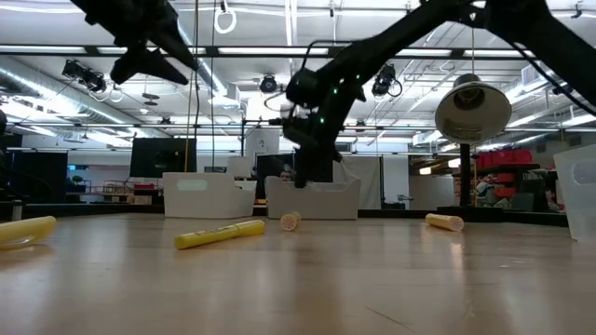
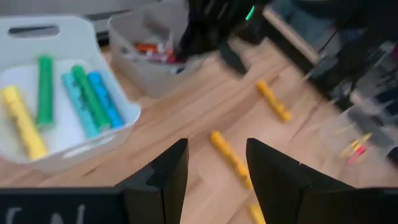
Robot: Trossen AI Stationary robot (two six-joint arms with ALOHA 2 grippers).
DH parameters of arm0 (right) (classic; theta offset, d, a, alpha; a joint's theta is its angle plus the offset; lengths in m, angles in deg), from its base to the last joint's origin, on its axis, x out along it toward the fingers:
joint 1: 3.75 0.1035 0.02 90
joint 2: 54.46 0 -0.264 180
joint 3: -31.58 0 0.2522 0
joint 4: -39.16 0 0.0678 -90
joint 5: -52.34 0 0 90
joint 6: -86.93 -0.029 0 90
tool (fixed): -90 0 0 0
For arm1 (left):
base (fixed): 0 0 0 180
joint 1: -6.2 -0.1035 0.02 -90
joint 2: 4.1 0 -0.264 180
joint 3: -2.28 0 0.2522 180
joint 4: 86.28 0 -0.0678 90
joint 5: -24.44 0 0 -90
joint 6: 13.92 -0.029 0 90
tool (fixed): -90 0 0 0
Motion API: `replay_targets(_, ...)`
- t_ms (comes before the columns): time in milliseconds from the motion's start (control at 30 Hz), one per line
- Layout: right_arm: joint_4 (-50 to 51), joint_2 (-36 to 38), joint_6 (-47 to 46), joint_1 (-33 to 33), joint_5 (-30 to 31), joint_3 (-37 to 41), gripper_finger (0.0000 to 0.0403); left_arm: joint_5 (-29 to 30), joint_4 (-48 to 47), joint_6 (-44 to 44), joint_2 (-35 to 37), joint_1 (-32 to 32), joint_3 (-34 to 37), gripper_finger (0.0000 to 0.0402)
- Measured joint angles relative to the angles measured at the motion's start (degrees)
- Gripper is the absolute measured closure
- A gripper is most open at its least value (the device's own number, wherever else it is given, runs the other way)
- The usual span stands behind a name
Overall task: Pick & Place Markers
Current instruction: Put the brown marker pen into the gray bin
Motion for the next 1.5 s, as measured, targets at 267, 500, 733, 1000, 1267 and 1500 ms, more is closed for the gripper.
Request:
replay_targets(267, 1.9, -2.4, -5.1, -0.8, -0.7, -0.2, 0.036, -4.7, 1.7, -6.0, 2.6, -4.5, 0.0, 0.0234)
replay_targets(500, 1.9, -2.8, -10.4, -1.2, -0.3, 0.1, 0.0342, -12.5, 2.2, -12.0, 2.6, -8.5, 0.0, 0.0234)
replay_targets(733, 1.1, -1.2, -12.7, -1.6, -0.5, 0.1, 0.0355, -17.3, 2.2, -13.6, 2.6, -9.7, 0.0, 0.0234)
replay_targets(1000, -0.6, -1.2, -16.1, -2.4, -0.2, 0.1, 0.0335, -17.4, 2.6, -14.8, 2.6, -9.7, 0.0, 0.0234)
replay_targets(1267, 0.6, 2.1, -16.5, -2.7, -0.4, 0.1, 0.0221, -16.0, 2.6, -14.6, 2.4, -9.7, 0.0, 0.0234)
replay_targets(1500, 7.8, 12.7, -10.1, -0.9, 2.5, 0.1, 0.0195, -15.8, 2.6, -8.4, 2.4, -8.4, 0.0, 0.0249)
